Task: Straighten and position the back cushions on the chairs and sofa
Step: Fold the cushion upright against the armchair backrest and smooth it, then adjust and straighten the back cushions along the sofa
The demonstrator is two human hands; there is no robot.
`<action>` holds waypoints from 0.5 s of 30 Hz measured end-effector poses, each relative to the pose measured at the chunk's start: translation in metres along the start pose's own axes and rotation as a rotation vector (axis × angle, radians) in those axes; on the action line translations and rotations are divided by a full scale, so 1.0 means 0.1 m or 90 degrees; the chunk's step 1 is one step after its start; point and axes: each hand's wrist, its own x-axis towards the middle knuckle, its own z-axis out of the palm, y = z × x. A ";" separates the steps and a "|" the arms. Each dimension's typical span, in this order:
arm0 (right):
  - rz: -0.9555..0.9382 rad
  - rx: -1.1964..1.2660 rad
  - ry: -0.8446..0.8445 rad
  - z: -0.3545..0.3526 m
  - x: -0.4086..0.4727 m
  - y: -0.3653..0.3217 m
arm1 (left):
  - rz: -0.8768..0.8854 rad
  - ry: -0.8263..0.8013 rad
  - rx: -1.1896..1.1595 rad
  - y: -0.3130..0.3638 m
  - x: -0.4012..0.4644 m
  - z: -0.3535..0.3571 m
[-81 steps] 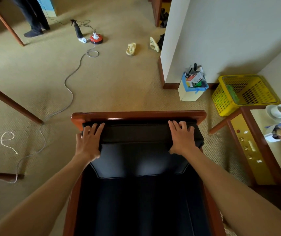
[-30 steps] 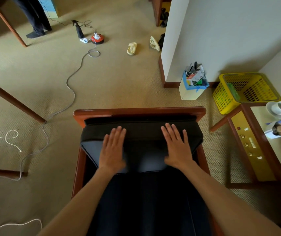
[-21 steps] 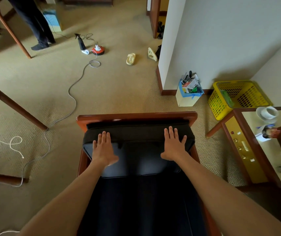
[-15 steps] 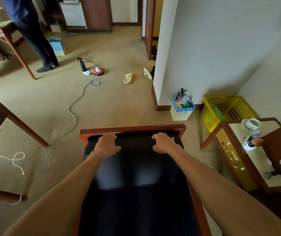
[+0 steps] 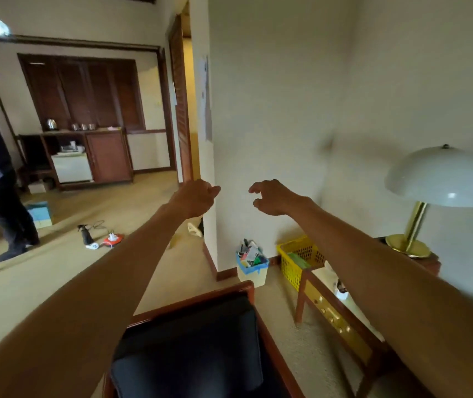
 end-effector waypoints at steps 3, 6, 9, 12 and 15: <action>0.036 -0.007 0.069 -0.47 -0.54 0.22 | 0.065 -0.002 -0.013 0.61 -0.06 -0.01; 0.107 -0.019 0.112 -0.87 -1.16 0.62 | 0.155 -0.011 -0.017 1.33 -0.13 0.13; 0.217 -0.031 0.157 -1.20 -2.01 1.17 | 0.263 -0.029 -0.036 2.31 -0.36 0.32; 0.322 -0.054 0.182 -1.46 -2.94 1.70 | 0.365 -0.049 -0.068 3.30 -0.64 0.56; 0.435 -0.076 0.207 -1.66 -3.95 2.28 | 0.476 -0.093 -0.093 4.35 -1.04 0.82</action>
